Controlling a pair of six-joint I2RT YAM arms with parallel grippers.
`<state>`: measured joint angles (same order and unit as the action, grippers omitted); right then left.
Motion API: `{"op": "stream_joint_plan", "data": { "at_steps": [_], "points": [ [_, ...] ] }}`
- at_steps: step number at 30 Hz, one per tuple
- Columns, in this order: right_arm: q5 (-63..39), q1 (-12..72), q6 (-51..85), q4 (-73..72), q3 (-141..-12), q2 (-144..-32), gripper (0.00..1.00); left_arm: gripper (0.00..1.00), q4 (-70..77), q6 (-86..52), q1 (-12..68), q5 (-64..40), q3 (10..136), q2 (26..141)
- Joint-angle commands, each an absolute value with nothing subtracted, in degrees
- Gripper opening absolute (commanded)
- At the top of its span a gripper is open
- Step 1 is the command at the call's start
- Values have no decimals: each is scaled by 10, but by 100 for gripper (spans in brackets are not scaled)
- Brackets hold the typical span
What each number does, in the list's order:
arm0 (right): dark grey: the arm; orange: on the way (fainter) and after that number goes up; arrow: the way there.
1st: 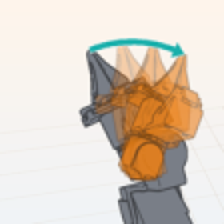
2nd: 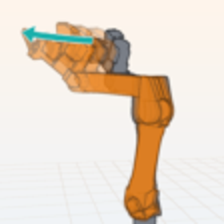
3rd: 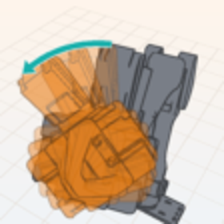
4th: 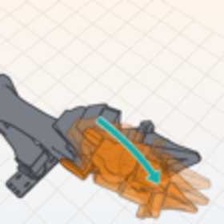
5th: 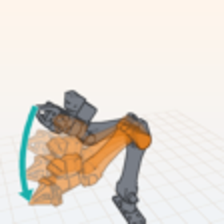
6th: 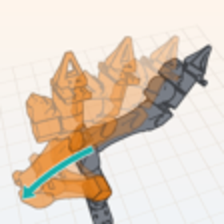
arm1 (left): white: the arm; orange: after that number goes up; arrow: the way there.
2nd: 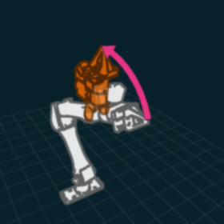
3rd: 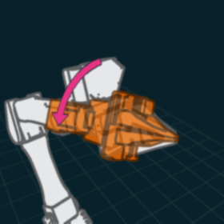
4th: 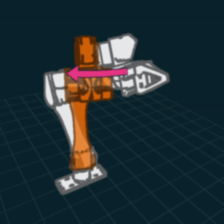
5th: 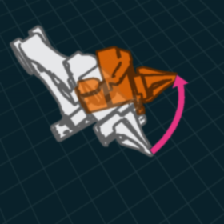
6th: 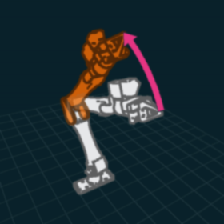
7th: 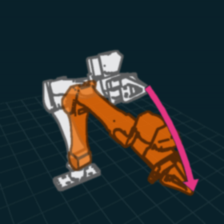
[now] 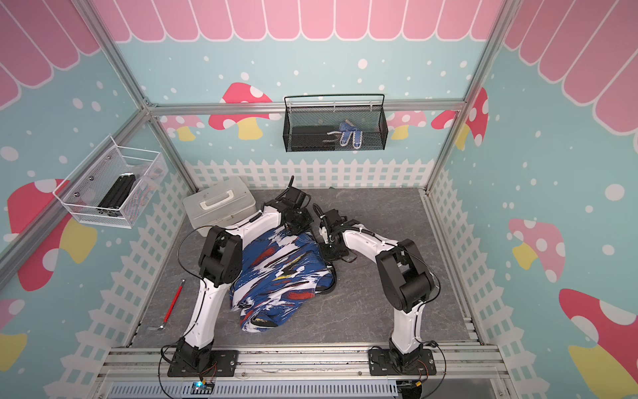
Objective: Remove the belt from the trousers
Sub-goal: Adjust the trousers at the center of the board, then remove the belt from the trousers.
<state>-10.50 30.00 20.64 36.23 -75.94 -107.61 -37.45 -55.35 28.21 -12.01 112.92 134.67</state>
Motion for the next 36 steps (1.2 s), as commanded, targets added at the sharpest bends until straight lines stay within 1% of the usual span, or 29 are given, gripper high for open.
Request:
{"op": "stream_joint_plan", "data": {
  "at_steps": [1,3,4,5,7,13,17,22,30,36],
  "points": [
    [-101,301,180,376,-791,-1073,11,0,-372,-563,284,-127,1119,1349],
    [-86,301,167,382,-798,-1066,30,0,-373,-563,285,-127,1113,1345],
    [-76,301,160,385,-802,-1062,42,0,-372,-562,284,-126,1110,1342],
    [-68,301,152,387,-806,-1057,48,0,-372,-560,284,-125,1106,1340],
    [-55,301,141,389,-810,-1051,52,0,-372,-560,284,-125,1097,1333],
    [-70,301,146,388,-818,-1063,52,0,-358,-561,284,-126,1065,1319],
    [-63,301,154,385,-812,-1071,47,0,-355,-559,283,-123,1057,1311],
    [-60,301,150,375,-807,-1080,38,0,-354,-557,280,-124,1050,1304],
    [-78,300,141,376,-806,-1104,39,0,-352,-555,277,-124,1046,1300],
    [-72,299,139,371,-805,-1114,38,0,-351,-553,277,-124,1044,1298]
  ]
}}
